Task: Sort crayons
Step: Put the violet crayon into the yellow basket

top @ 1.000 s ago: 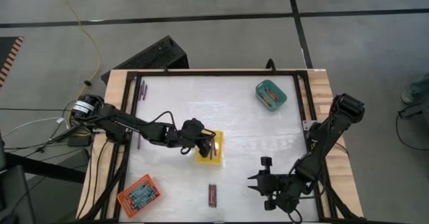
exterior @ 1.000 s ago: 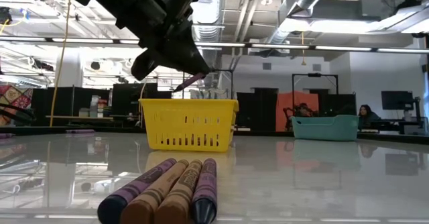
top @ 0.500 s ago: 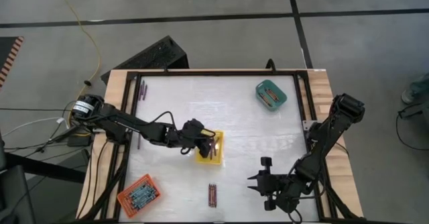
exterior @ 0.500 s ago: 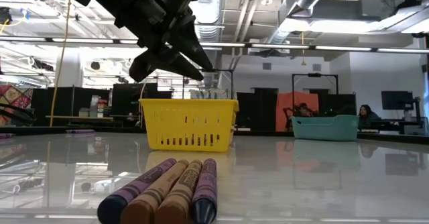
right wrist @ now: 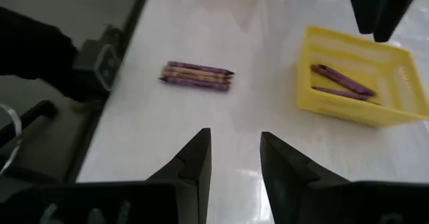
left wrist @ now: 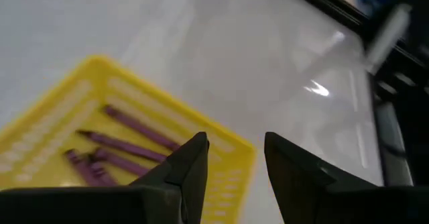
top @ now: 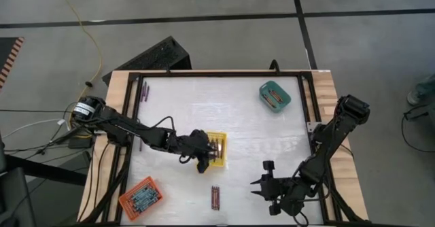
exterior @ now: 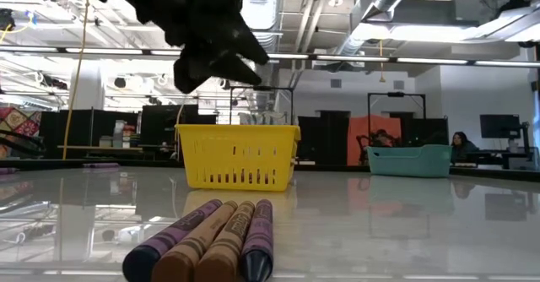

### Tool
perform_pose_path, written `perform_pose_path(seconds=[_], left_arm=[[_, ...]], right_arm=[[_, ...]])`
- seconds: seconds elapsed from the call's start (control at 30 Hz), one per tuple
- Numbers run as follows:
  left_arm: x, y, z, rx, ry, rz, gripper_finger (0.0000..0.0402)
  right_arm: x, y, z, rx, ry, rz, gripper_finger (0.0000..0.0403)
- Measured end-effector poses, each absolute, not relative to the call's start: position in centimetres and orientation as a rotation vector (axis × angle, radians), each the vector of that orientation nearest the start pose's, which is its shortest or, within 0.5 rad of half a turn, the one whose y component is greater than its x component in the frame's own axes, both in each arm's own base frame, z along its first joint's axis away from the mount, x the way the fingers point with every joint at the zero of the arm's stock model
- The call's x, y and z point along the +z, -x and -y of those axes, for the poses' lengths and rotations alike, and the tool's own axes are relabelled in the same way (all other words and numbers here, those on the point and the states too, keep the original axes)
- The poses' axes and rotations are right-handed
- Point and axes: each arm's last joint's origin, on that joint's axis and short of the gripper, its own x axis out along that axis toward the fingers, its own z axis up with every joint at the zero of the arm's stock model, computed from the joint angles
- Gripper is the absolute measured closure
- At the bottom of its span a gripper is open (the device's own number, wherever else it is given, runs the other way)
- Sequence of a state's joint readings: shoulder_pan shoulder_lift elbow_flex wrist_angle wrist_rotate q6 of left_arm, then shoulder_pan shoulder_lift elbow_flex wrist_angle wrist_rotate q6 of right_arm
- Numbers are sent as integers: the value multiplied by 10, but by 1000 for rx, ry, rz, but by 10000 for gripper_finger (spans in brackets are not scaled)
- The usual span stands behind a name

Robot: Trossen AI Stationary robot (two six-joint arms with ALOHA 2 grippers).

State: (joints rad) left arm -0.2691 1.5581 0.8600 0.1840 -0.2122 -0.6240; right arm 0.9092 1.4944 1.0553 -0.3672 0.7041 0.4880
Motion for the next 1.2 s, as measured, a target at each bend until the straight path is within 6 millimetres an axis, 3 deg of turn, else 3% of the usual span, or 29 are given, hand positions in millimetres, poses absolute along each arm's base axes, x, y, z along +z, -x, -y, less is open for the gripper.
perform_pose_path(seconds=[0.23,0.37,0.63,0.9,1.2], left_arm=[[211,-309,111,-50,355,-499,266],[211,-301,129,-123,264,-504,266],[208,-286,156,-192,148,-532,266],[198,-269,172,-210,91,-642,266],[195,-254,189,-230,108,-687,266]], right_arm=[[258,-211,-237,145,136,-529,281],[252,-226,-243,206,199,-491,281],[210,-273,-253,398,319,-505,281],[205,-323,-250,546,367,-565,281],[201,-365,-240,607,499,-695,281]])
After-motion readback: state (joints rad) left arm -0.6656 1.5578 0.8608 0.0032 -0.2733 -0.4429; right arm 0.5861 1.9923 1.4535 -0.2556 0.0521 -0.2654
